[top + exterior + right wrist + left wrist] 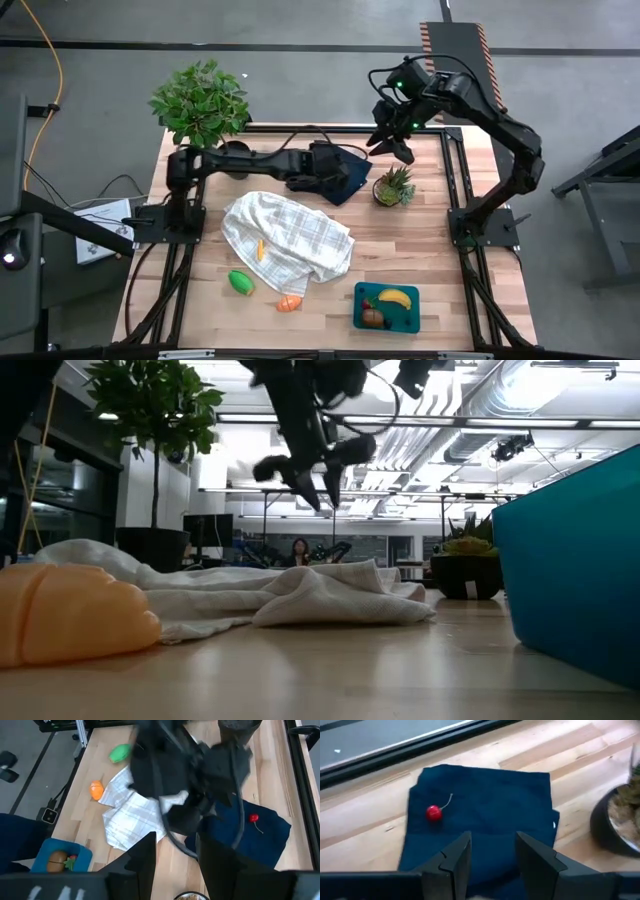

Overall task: Pick and placing Produce into tupperware
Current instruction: Put the cherry into the bin

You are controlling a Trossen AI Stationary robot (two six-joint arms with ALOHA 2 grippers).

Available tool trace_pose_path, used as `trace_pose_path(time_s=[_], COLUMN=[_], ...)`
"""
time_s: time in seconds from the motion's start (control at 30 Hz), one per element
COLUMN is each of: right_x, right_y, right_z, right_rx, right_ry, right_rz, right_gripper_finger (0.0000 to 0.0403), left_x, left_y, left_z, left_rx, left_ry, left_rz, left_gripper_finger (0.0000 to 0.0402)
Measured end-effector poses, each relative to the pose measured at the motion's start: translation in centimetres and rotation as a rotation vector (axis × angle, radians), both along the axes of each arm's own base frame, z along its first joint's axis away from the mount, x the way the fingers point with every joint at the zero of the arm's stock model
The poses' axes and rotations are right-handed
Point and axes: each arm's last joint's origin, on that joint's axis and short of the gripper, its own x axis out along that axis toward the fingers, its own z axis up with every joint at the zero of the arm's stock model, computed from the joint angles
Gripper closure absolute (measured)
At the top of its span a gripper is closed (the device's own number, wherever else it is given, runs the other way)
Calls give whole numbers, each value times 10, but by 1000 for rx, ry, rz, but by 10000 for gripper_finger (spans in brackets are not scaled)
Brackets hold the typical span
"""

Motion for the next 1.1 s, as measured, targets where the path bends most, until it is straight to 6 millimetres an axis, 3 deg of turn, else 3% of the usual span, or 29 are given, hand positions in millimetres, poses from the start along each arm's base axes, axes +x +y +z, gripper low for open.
trace_pose_path(time_s=[0.33,0.5,1.1], right_x=[-11,-12,-13], right_y=[7,7,8], right_z=[12,13,12], right_rx=[-23,-19,-24], right_ry=[-51,-51,-48], right_rz=[-5,-10,-3], right_gripper_finger=[274,274,274], left_x=[0,1,25], left_y=[25,25,24], left_z=[-20,-21,-6], left_rx=[-82,-79,-128], left_ry=[-55,-60,-314], left_rz=[141,136,-84], left_gripper_finger=[261,261,261])
